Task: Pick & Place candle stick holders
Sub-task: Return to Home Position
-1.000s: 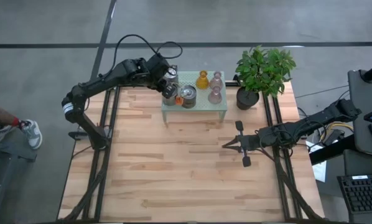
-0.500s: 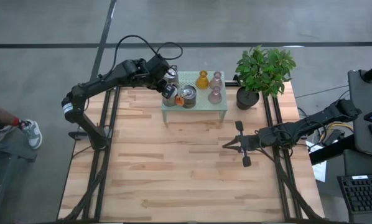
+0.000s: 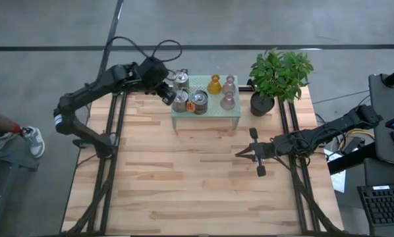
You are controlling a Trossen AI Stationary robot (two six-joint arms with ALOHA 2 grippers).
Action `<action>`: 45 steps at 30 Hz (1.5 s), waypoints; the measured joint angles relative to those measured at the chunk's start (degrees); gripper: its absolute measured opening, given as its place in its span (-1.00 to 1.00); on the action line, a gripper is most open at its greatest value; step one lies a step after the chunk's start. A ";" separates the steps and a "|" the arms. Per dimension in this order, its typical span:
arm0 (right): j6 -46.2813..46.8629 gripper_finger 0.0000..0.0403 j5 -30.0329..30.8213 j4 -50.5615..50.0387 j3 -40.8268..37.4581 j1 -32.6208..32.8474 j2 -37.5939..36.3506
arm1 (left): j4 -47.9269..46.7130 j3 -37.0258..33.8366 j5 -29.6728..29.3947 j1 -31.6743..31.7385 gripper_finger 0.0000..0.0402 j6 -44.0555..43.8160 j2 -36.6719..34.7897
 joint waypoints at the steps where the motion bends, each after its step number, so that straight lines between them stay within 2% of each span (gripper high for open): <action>1: 0.84 -0.96 0.00 0.42 0.00 0.00 0.00 | 1.31 -1.14 0.05 -1.14 -0.92 0.38 -1.12; 7: 4.90 -0.96 -1.54 4.19 -0.02 -0.13 -0.20 | 20.10 -15.55 0.79 -12.30 -0.99 4.05 -7.78; 10: 5.34 -0.96 -1.13 3.98 -0.02 -0.13 -1.63 | 32.26 -26.03 1.10 -19.84 -0.99 6.54 -12.00; 14: 6.31 -0.96 -0.16 3.68 -0.03 -0.15 -4.95 | 54.65 -42.86 1.14 -29.58 -0.98 11.01 -17.74; 16: 6.43 -0.96 -0.17 2.83 -0.11 -0.15 -6.60 | 64.32 -50.37 1.08 -32.79 -0.98 14.60 -20.26; 19: 8.12 -0.96 0.55 0.76 -0.71 -0.24 -8.39 | 74.16 -58.96 2.02 -35.05 -0.98 11.60 -24.47; 21: 9.37 -0.96 1.65 1.41 -2.18 -0.26 -9.75 | 76.62 -63.65 4.29 -35.06 -0.98 9.49 -27.79; 24: 8.34 -0.96 1.48 5.71 -5.81 -0.24 -12.47 | 78.81 -70.15 4.62 -34.89 -0.98 8.09 -33.23; 30: 7.26 -0.96 1.82 11.42 -12.76 -0.63 -18.64 | 79.85 -77.05 7.17 -34.77 -0.99 8.00 -45.01; 33: 5.94 -0.96 2.59 11.26 -15.26 -0.71 -21.75 | 79.22 -79.82 7.19 -34.77 -0.99 9.46 -50.36; 38: 2.88 -0.96 8.62 10.36 -18.89 -0.85 -26.25 | 79.10 -86.44 5.24 -34.77 -0.97 9.59 -57.20; 45: 2.72 -0.96 8.98 9.94 -22.62 -0.87 -33.43 | 81.06 -94.95 4.58 -34.75 -0.95 8.26 -66.29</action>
